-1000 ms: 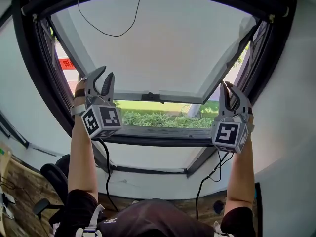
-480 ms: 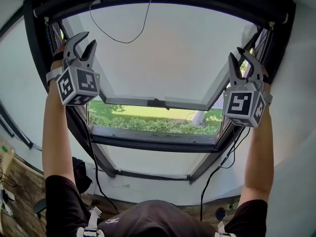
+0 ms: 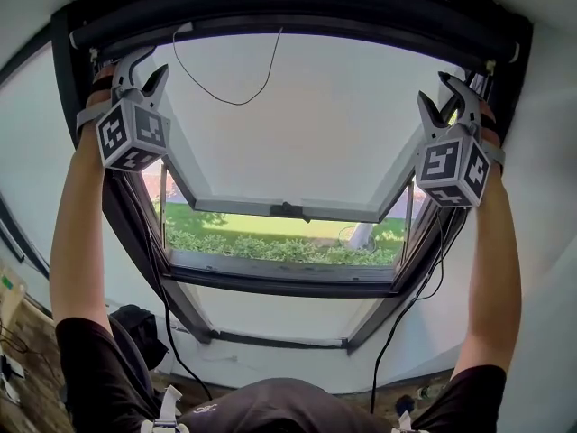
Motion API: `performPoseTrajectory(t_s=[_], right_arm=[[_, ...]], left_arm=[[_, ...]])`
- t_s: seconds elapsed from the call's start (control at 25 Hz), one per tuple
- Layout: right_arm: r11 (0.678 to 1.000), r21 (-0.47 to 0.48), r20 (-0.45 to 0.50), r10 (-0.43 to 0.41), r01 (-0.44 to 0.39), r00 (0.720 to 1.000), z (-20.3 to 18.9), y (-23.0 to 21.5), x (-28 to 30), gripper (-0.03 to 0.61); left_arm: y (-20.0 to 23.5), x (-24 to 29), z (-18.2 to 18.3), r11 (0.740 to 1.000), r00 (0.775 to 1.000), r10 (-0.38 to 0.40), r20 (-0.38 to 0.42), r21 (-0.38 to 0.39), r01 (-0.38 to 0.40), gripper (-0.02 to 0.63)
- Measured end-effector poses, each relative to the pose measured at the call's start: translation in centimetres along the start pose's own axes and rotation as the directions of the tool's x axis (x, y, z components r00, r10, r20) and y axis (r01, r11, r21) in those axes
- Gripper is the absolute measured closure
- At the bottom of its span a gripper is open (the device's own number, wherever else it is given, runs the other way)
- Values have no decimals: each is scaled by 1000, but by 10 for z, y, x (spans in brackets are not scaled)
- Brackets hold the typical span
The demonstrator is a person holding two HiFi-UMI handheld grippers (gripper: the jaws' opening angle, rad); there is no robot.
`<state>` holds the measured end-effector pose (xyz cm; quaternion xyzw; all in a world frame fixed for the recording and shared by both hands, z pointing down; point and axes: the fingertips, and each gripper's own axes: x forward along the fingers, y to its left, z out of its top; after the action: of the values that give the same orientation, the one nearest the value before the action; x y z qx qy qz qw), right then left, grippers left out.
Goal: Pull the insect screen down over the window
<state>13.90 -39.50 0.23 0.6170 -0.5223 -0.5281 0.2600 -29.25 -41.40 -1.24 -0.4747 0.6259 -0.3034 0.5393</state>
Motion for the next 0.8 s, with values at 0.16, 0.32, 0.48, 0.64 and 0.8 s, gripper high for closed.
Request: performPoseTrajectory(t_s=[0.16,0.32,0.48,0.64,0.8], right_arm=[[1000,0,-32,21,-21,999,-4,-9,14,311],[999,-38,-59,23,-26,998,-4,-17,26,307],[998,-65,-74,15,-20,997,-4,-18,34,307],[993,-116,-73,-4,-4,997,-2,-17,32,307],[990,-142,-58,-27,18,998,4,-26,29,307]], left_arm=[[8,17,-10,999,999,-29,-29,23,30,425],[15,23,-17,999,999,-28,-38,19,29,424],[16,32,-22,999,998,-42,-46,19,43,417],[13,40,-24,997,997,-58,-52,51,60,416],[13,42,-25,996,998,-49,-40,75,52,420]])
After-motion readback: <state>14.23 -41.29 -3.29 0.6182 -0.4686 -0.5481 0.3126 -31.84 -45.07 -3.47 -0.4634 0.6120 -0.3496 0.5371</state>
